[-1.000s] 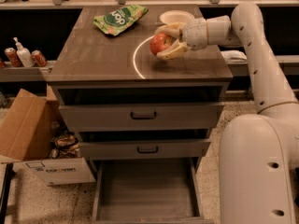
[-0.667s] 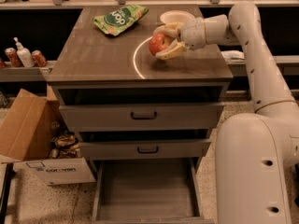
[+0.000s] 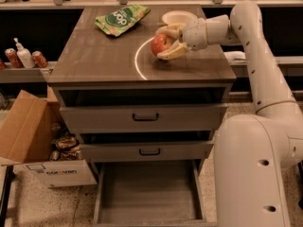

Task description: Pick apple from bottom drawer and place on counter

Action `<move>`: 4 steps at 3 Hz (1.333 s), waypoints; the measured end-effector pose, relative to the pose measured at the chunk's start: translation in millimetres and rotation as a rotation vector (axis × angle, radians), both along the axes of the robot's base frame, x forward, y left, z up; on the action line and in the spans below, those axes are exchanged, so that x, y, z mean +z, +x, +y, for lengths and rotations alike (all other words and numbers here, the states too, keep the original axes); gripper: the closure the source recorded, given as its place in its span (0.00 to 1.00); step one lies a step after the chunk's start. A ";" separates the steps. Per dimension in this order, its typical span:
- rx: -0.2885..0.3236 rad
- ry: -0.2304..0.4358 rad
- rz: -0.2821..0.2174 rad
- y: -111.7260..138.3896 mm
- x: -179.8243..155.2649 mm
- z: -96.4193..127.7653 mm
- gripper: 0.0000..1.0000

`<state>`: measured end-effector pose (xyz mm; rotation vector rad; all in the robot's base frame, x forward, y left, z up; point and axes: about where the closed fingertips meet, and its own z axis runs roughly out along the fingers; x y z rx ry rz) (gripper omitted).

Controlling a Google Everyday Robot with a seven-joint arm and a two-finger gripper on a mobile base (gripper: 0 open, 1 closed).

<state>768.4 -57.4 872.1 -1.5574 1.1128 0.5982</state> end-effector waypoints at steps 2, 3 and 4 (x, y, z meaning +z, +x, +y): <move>-0.005 -0.014 0.005 3.4 -1.7 -1.3 0.00; -0.006 -0.014 0.004 3.6 -1.5 -1.5 0.00; -0.016 -0.012 -0.008 5.1 0.8 -5.3 0.00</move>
Offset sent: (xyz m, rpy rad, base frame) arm 0.0068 -0.0133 0.0033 -0.0201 0.0011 -0.0178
